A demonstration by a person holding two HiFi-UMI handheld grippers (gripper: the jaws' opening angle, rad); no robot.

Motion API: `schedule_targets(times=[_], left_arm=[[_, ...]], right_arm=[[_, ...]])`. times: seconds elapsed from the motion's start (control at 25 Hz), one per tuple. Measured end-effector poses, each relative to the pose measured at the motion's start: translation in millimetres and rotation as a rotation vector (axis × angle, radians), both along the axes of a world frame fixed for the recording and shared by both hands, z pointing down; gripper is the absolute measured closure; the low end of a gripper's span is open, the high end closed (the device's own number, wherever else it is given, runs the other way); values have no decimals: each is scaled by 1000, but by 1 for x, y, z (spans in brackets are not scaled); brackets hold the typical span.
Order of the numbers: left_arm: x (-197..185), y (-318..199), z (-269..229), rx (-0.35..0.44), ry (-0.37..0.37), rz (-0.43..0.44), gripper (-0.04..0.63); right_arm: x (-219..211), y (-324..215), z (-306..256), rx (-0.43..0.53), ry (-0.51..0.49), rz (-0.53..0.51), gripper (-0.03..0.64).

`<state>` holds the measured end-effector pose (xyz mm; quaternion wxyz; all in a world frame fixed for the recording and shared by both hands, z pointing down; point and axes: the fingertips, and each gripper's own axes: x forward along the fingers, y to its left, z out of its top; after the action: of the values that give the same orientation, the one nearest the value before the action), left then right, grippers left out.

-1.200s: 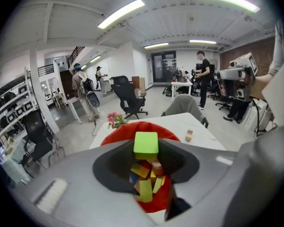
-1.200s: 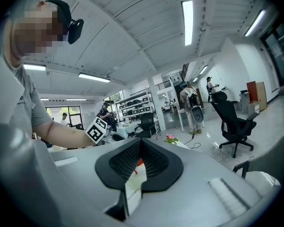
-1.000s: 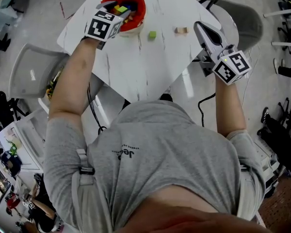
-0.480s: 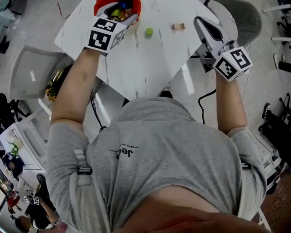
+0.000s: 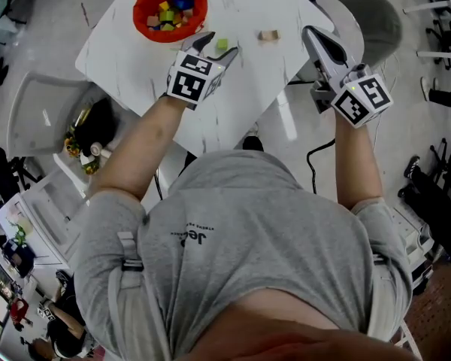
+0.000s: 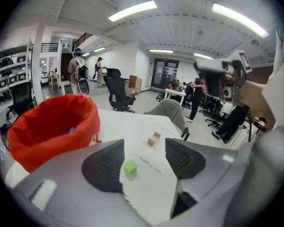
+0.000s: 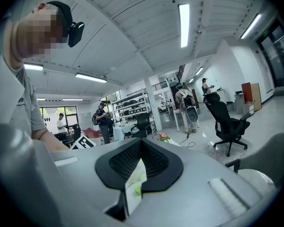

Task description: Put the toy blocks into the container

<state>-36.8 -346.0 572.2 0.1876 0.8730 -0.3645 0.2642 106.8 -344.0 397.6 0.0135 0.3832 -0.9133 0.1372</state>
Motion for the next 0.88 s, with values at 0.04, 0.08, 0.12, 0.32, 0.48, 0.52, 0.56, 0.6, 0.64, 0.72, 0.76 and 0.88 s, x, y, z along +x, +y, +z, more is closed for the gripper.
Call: schedule_targets(times=[0.04, 0.08, 0.12, 0.32, 0.48, 0.52, 0.56, 0.6, 0.64, 0.72, 0.76, 0.88], left_arm=[[2, 1, 14, -18, -9, -19, 276], [2, 1, 27, -34, -18, -43, 276], [1, -1, 40, -49, -28, -71, 276], [-7, -11, 92, -109, -55, -207, 276], [-4, -16, 118, -132, -72, -247, 276], [-3, -18, 123, -131, -80, -252, 276], [-1, -20, 127, -129, -86, -259, 276], [0, -22, 130, -127, -89, -268, 276], [1, -25, 133, -126, -89, -278, 275], [5, -30, 135, -123, -87, -296, 276], [5, -32, 136, -120, -91, -303, 278], [6, -34, 147, -126, -97, -303, 380]], right_arm=[[2, 1, 1, -11, 5, 6, 614], [5, 2, 3, -21, 9, 11, 614], [8, 2, 6, -28, 10, 15, 614], [23, 5, 21, -53, 18, 25, 614], [36, 8, 32, -70, 25, 31, 614], [39, 9, 35, -75, 27, 34, 614], [43, 9, 37, -79, 28, 37, 614], [46, 10, 39, -82, 30, 40, 614], [50, 11, 41, -85, 32, 43, 614], [55, 12, 44, -90, 34, 49, 614], [58, 13, 46, -91, 35, 51, 614], [63, 17, 48, -96, 36, 56, 614]])
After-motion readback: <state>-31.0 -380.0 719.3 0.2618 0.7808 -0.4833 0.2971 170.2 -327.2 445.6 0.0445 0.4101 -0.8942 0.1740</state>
